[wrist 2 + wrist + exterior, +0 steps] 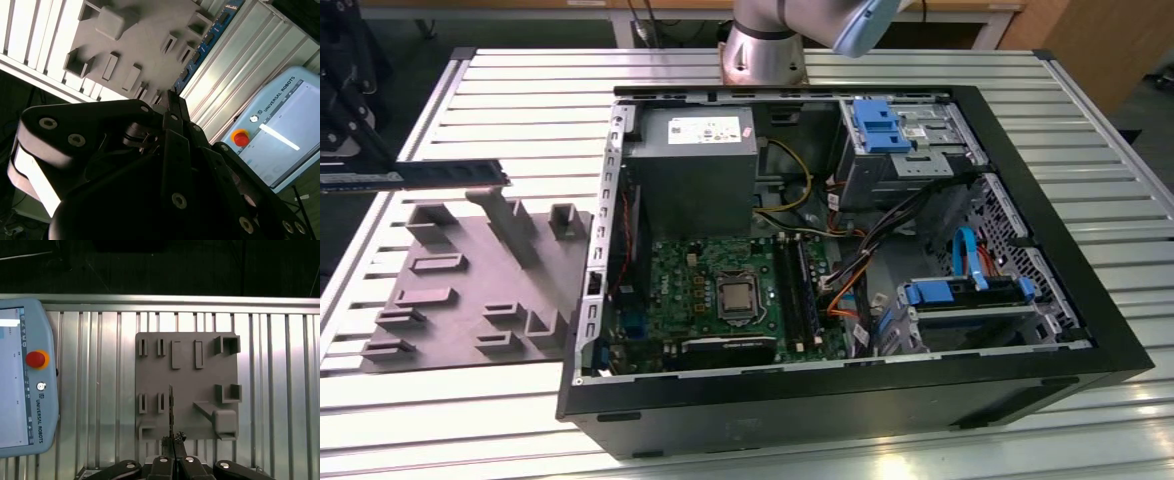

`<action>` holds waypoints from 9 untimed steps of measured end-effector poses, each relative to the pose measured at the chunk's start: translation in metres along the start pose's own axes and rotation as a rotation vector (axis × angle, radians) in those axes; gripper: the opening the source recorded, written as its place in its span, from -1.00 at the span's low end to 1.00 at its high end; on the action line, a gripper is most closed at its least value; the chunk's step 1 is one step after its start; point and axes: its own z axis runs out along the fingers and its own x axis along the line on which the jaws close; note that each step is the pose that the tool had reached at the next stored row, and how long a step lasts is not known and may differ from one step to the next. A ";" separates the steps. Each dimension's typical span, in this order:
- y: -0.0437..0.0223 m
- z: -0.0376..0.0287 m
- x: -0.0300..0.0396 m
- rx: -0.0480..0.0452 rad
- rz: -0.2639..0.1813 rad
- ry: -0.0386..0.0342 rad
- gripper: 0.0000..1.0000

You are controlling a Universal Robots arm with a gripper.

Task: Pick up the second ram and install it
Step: 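Pick up the second ram and move it above second insertion slot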

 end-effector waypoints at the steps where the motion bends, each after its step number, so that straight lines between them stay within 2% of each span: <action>1: -0.0009 0.0000 0.0000 0.0000 0.000 0.0000 -0.77; 9: -0.0075 -0.0003 -0.0001 0.0000 0.000 0.0000 -0.77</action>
